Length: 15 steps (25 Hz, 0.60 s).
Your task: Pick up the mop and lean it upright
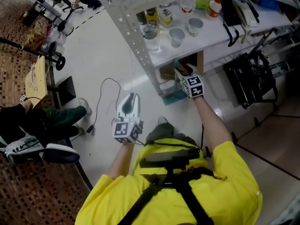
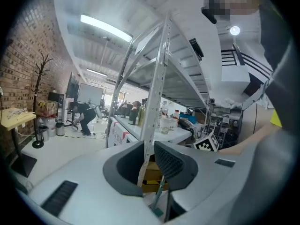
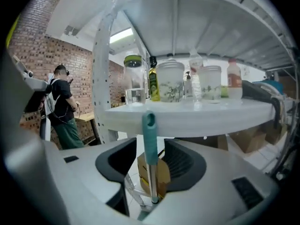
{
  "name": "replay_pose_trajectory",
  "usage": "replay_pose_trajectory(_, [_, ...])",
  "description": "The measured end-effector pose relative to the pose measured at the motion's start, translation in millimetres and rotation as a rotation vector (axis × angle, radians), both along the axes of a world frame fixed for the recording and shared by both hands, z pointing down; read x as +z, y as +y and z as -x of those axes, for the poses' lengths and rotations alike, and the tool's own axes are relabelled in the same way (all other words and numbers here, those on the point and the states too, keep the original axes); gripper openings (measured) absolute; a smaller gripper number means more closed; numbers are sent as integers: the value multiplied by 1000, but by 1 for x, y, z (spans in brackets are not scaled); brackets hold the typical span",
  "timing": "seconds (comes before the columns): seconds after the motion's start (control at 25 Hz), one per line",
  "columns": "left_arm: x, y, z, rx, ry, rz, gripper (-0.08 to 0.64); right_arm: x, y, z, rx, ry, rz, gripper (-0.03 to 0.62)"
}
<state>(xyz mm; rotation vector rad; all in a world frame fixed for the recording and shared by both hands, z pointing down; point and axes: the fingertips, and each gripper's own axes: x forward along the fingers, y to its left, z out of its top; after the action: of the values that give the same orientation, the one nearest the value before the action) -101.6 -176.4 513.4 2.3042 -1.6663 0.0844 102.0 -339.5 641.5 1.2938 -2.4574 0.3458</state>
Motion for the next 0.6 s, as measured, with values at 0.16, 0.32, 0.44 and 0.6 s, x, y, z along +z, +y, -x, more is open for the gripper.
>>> replay_pose_trajectory(0.16, [12, -17, 4, 14, -13, 26, 69, 20, -23, 14, 6, 28, 20, 164])
replay_pose_trajectory(0.32, [8, -28, 12, 15, -20, 17, 69, 20, -21, 16, 21, 57, -12, 120])
replay_pose_trajectory(0.44, [5, -26, 21, 2, -10, 7, 69, 16, 4, 13, 33, 65, 0, 120])
replay_pose_trajectory(0.6, [-1, -20, 31, -19, -2, -30, 69, 2, 64, 1, 53, 47, -1, 120])
